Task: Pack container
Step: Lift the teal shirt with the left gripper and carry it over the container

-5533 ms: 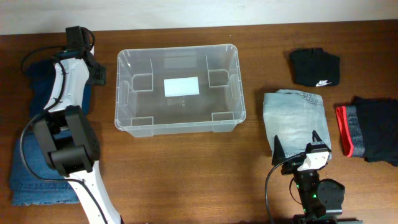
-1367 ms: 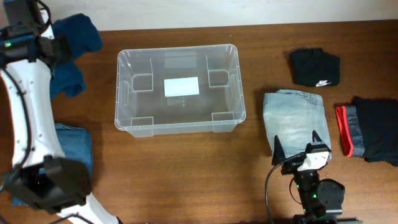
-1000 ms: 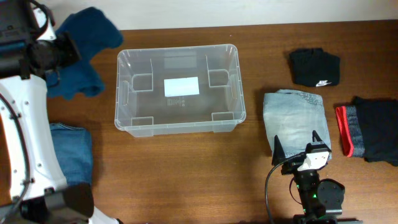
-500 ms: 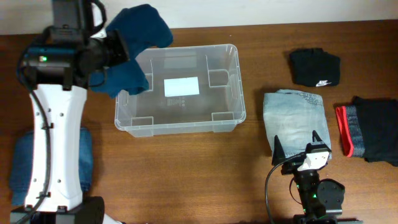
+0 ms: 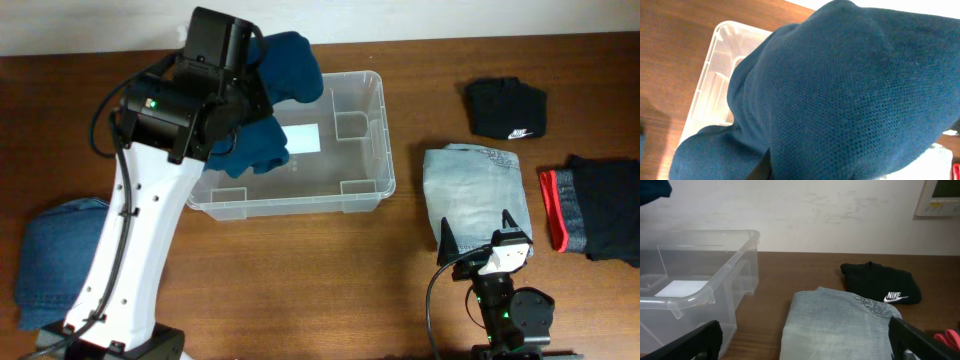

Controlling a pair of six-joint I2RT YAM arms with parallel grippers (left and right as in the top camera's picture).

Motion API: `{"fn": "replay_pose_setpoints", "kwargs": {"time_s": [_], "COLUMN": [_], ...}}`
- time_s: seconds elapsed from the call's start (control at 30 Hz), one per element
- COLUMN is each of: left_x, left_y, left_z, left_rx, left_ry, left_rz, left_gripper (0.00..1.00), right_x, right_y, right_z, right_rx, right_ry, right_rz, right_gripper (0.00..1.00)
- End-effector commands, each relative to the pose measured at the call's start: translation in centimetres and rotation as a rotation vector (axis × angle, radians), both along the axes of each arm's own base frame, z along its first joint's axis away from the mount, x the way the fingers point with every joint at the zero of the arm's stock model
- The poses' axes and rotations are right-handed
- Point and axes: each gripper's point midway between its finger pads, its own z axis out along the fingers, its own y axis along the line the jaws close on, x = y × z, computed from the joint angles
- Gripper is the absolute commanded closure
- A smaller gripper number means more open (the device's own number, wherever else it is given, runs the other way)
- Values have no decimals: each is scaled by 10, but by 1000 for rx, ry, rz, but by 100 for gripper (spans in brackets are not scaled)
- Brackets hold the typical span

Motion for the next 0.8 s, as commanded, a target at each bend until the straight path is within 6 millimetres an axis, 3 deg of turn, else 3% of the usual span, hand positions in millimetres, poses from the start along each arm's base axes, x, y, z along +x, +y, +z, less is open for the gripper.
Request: {"fn": "replay_pose_setpoints", "kwargs": {"time_s": [0.0, 0.43, 0.53, 0.77], "left_x": [15, 43, 46, 47], "left_y": [5, -24, -27, -34], "left_z": [-12, -116, -134, -152], "left_rx": [11, -1, 3, -7], "left_ry": [11, 264, 301, 347], "left_rz": [88, 80, 87, 83], "left_gripper": [99, 99, 99, 98], "right_x": [0, 0, 0, 0], "right_y": [1, 1, 1, 1], "right_z": [-2, -2, -2, -2], "right_rx": [-2, -2, -2, -2], "right_ry": [-1, -1, -1, -1], "right_rz": [8, 8, 8, 8], "right_gripper": [1, 2, 1, 1]}}
